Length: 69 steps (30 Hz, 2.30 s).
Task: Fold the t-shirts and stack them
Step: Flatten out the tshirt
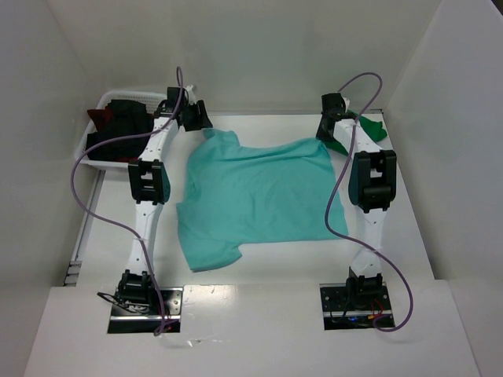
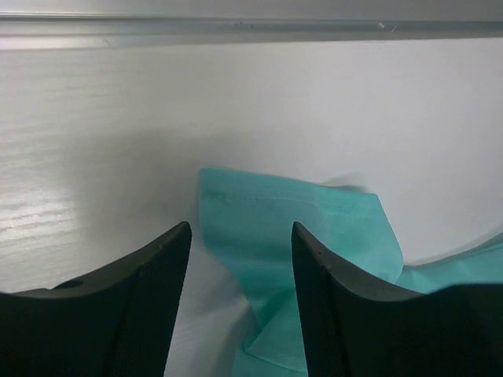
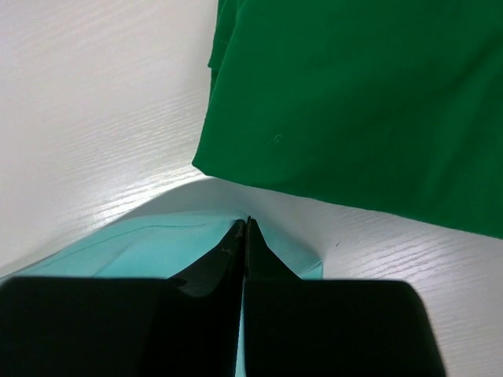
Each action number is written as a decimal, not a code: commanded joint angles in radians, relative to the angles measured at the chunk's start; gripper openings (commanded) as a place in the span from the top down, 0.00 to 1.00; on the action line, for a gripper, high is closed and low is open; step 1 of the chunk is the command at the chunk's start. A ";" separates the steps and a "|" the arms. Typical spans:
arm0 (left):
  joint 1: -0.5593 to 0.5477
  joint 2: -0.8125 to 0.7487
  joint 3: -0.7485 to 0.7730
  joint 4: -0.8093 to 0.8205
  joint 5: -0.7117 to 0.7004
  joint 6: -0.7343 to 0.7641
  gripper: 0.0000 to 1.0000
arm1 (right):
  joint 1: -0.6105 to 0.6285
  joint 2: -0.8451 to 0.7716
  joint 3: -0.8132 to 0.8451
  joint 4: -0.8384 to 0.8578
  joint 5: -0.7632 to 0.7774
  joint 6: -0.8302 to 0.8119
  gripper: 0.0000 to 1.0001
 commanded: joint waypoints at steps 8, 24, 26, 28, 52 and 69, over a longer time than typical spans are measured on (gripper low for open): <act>-0.003 0.017 0.102 -0.118 0.003 0.023 0.30 | -0.009 0.015 0.072 -0.014 0.037 0.002 1.00; -0.003 -0.179 -0.054 -0.190 -0.104 0.082 0.16 | -0.009 -0.025 0.014 0.013 0.028 0.002 1.00; -0.003 -0.227 -0.128 -0.132 -0.104 0.082 0.16 | -0.009 -0.025 0.005 0.013 0.018 0.002 1.00; -0.003 -0.293 -0.275 -0.028 -0.115 0.082 0.16 | -0.009 -0.025 0.005 0.022 0.009 0.002 1.00; -0.043 -0.145 -0.210 0.002 -0.119 0.050 0.16 | -0.009 0.004 0.051 0.004 0.047 -0.027 1.00; -0.052 0.071 0.182 -0.153 -0.032 0.030 0.24 | -0.027 0.023 0.069 0.004 0.047 -0.045 1.00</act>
